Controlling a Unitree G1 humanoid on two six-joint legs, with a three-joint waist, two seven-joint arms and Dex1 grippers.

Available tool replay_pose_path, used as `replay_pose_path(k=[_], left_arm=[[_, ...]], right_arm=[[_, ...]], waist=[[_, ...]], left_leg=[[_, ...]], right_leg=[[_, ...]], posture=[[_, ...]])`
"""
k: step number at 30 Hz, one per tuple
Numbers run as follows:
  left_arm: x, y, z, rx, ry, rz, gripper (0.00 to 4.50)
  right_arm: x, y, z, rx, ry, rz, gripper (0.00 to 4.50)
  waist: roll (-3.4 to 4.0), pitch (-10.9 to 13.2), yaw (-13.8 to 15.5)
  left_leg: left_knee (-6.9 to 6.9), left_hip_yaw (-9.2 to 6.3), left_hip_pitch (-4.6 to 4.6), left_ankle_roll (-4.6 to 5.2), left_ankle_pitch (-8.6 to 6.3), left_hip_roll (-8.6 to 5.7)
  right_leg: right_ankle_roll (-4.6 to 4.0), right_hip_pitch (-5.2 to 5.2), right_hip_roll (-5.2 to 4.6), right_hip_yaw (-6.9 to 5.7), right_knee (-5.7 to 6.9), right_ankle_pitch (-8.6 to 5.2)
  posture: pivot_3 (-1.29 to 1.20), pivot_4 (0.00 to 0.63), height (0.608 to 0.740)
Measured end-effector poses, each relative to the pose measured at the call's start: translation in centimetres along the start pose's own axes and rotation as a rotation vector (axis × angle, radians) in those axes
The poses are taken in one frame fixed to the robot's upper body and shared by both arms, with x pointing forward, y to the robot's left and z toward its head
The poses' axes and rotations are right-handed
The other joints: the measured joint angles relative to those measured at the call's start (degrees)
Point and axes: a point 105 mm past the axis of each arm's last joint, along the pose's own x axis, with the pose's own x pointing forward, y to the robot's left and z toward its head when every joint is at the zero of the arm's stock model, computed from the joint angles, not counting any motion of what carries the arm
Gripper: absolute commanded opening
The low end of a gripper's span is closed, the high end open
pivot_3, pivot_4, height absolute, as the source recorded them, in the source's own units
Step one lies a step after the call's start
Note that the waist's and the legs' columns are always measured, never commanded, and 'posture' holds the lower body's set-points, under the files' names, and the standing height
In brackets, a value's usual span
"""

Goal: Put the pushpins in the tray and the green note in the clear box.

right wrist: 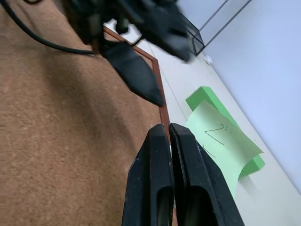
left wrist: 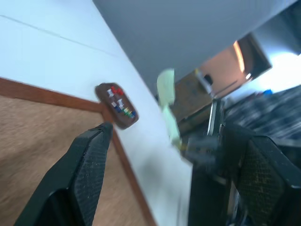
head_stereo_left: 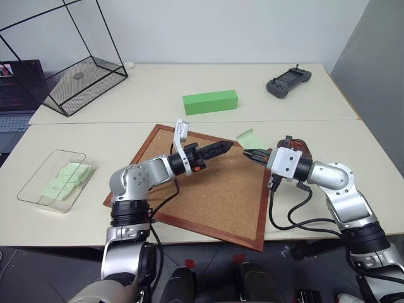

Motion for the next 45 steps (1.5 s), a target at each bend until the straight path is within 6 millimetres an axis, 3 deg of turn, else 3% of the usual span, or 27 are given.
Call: replay_pose_path(k=[13,14,22,33,45], left_arm=[[2.2,-0.8,-1.2,-0.040,0.032,-0.058,3.88],[2.2,-0.8,-1.3,-0.041,0.033,-0.060,3.54],[1.9,-0.6,-1.2,-0.034,0.038,-0.068,2.23],[1.7,-0.4,-1.8,-0.006,0.087,-0.066,0.03],[1.7,-0.3,-1.8,0.010,0.092,-0.057,0.03]], right_arm=[[0.7,1.1,1.7,-0.046,-0.038,0.048,0.00],[0.7,1.1,1.6,-0.049,-0.035,0.049,0.00],[0.7,1.2,1.6,-0.063,-0.024,0.059,0.00],[1.0,1.1,1.8,-0.070,-0.034,0.059,0.00],[1.2,1.1,2.0,-0.072,-0.043,0.064,0.00]], waist=[[0.00,0.0,0.0],[0.00,0.0,0.0],[0.00,0.0,0.0],[0.00,0.0,0.0],[0.00,0.0,0.0]], left_leg=[[-0.02,-0.01,0.02,-0.23,0.13,-0.03],[-0.03,-0.01,0.02,-0.24,0.13,-0.03],[-0.03,-0.01,0.02,-0.25,0.14,-0.03],[-0.03,-0.01,0.02,-0.25,0.14,-0.04],[-0.03,-0.02,0.02,-0.25,0.14,-0.04]], right_leg=[[0.00,0.01,-0.01,0.00,0.00,0.00],[0.00,0.01,-0.01,0.00,0.00,0.00],[0.00,0.01,-0.01,0.00,0.00,0.00],[0.00,0.01,-0.01,0.00,-0.01,0.00],[0.00,0.01,-0.01,0.00,-0.01,0.00]], posture=[[0.00,0.150,0.740],[0.00,0.150,0.740],[0.00,0.150,0.740],[0.00,0.150,0.740],[0.00,0.150,0.740]])
